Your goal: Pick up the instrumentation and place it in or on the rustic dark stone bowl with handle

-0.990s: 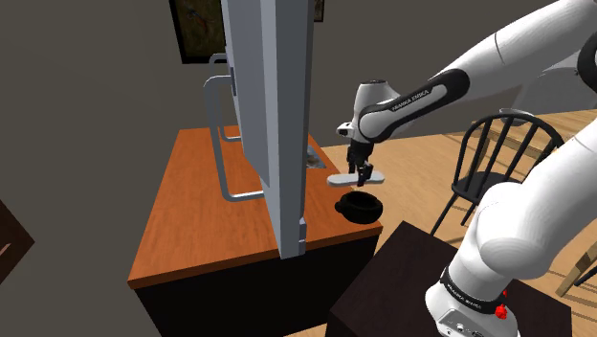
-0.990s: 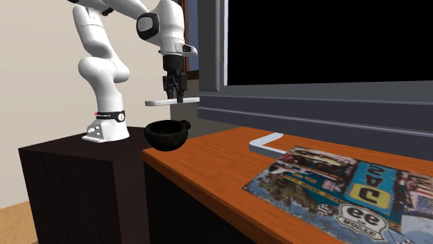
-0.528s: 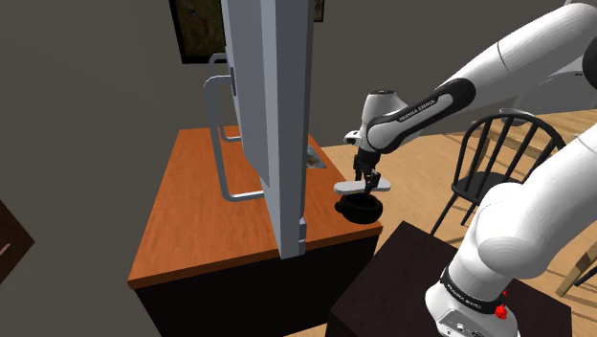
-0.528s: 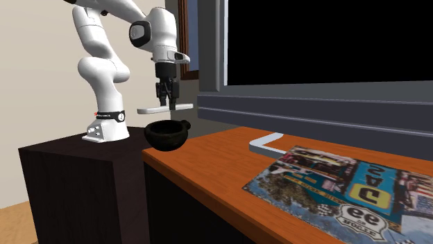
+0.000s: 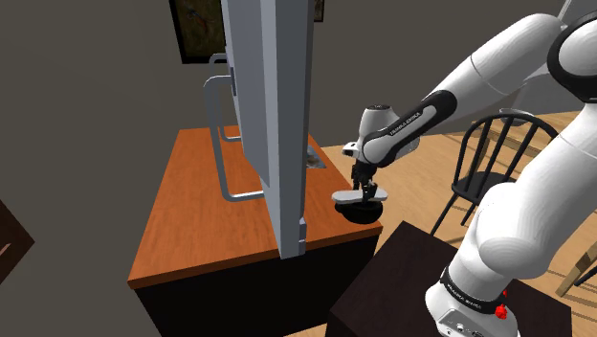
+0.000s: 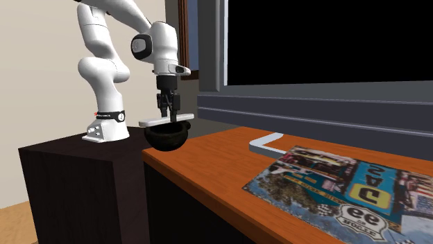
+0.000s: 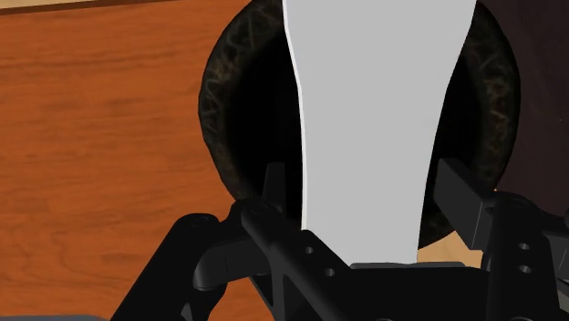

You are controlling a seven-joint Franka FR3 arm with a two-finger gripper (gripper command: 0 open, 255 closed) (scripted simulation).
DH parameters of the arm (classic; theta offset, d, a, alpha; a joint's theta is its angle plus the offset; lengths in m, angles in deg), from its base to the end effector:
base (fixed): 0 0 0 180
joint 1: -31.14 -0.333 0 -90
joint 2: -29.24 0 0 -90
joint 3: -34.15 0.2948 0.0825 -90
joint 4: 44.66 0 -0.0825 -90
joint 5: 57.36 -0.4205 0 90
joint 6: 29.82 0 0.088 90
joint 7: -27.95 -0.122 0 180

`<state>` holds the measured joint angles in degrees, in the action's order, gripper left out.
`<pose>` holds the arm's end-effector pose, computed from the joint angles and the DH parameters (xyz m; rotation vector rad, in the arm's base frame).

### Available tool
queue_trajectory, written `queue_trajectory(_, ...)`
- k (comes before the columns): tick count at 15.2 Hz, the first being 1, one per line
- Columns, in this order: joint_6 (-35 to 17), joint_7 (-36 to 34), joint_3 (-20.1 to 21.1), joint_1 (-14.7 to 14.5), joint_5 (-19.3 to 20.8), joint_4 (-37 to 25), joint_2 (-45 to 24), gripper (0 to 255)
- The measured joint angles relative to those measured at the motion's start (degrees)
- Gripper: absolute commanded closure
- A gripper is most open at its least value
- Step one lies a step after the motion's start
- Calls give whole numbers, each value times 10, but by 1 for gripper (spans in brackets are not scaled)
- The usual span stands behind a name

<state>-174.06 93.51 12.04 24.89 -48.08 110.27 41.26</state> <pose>0.4148 -0.1057 0.2268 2.7339 1.5037 -0.0013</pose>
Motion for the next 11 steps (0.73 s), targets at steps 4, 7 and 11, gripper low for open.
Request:
queue_trajectory(4,-11,2,-2,0,-2,3,-6,255)
queue_trajectory(7,-11,2,-2,0,-2,3,-6,255)
queue_trajectory(11,-11,2,-2,0,-2,3,-7,0)
